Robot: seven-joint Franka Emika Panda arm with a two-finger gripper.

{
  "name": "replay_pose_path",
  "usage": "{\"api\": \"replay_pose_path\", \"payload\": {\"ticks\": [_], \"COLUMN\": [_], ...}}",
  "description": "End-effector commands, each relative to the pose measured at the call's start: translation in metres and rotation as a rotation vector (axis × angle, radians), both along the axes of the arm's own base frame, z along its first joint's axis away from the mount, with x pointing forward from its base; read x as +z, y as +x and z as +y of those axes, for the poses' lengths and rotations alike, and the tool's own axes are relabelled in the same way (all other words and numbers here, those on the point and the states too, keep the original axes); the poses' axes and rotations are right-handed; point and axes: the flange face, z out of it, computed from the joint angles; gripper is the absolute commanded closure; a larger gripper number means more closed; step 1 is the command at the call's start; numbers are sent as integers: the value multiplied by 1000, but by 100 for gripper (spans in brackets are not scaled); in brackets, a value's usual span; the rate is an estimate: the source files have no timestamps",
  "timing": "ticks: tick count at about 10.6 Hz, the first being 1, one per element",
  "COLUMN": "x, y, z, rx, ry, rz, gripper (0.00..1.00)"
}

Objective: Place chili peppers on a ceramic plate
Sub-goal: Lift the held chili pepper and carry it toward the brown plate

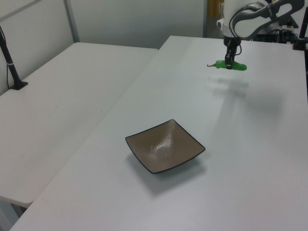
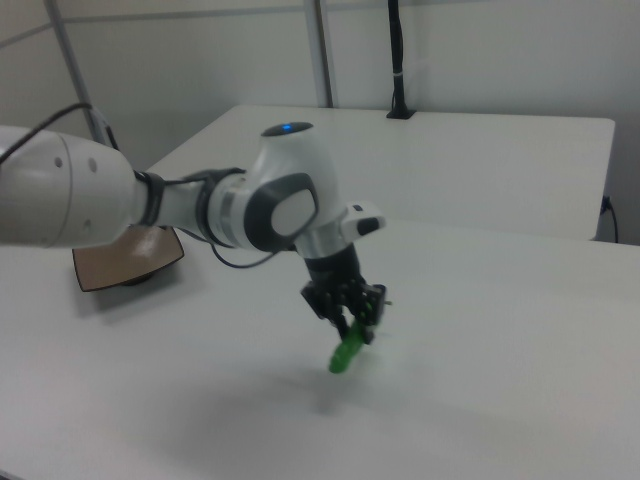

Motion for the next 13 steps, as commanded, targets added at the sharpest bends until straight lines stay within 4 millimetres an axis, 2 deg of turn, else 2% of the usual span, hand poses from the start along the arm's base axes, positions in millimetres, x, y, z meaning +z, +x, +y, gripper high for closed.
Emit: {"api": "replay_pose_path", "payload": {"ticks": [1,3,9,11,13], "x": [23,41,86,91,85], "y": [-5,4,20,24,26], "z": [61,98,240,279,319], "rx": [-21,-80,-124,-162,-163], "ry": [119,167,342,435,506], "rz": [30,37,-27,-52,-78], "gripper": [95,95,94,93,93]}}
